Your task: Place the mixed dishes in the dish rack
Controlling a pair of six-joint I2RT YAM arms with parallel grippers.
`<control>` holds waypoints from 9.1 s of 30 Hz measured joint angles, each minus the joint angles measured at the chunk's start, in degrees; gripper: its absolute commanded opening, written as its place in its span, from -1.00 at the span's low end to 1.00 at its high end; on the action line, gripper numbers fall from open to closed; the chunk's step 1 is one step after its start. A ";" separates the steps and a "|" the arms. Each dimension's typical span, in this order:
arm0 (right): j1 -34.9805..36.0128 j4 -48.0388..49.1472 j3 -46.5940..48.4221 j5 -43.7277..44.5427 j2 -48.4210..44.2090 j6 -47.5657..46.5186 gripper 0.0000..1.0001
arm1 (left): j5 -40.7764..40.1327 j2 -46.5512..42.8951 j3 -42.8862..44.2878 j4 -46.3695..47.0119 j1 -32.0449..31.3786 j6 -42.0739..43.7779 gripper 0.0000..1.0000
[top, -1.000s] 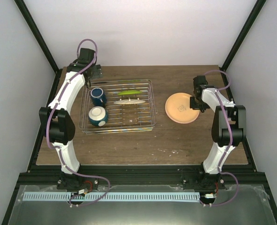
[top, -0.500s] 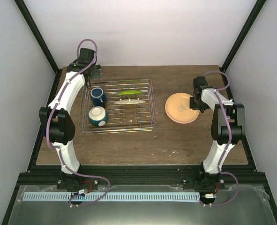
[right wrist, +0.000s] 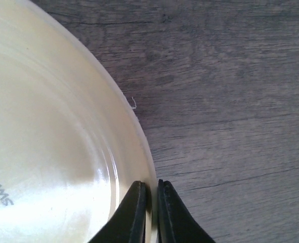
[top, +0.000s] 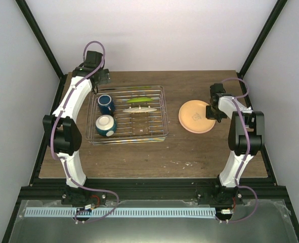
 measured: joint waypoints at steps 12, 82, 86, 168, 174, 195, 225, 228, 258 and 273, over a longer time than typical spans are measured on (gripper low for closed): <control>-0.02 -0.22 0.52 -0.37 -0.17 -0.85 -0.99 | -0.02 0.28 0.00 -0.37 0.00 -0.02 0.99; 20.28 36.39 -10.34 -41.83 -27.96 -21.59 -0.99 | -3.82 -10.62 -9.40 1.97 0.00 -1.68 1.00; 20.90 38.01 -10.34 -41.42 -25.22 -21.49 -0.99 | -4.02 -10.95 -9.42 2.19 0.00 -1.68 0.99; 20.72 29.92 0.74 -1.62 -26.47 -20.92 -0.99 | 25.86 6.67 -0.24 -20.48 -8.90 12.02 1.00; 23.56 31.76 -9.33 -5.68 -34.21 -21.81 -0.99 | 25.16 8.15 4.35 -21.11 -9.03 12.17 1.00; 29.68 68.54 -33.83 -3.50 -33.88 -27.28 -0.99 | 24.04 8.85 5.70 -22.40 -9.18 12.26 0.99; 35.58 95.78 -41.09 -4.44 -22.43 -34.49 -0.99 | 24.00 8.94 8.17 -24.63 -6.32 11.56 1.00; 36.48 97.48 -40.44 -4.24 -20.72 -35.04 -0.99 | 24.00 8.39 8.17 -24.55 -5.05 11.10 1.00; 41.18 104.28 -32.94 -1.29 -10.23 -42.71 -0.99 | 20.13 0.52 10.95 -21.29 -0.98 9.01 1.00; 43.54 110.25 -35.41 8.72 -8.76 -44.19 -0.99 | 19.47 0.52 10.93 -21.00 -0.79 9.20 1.00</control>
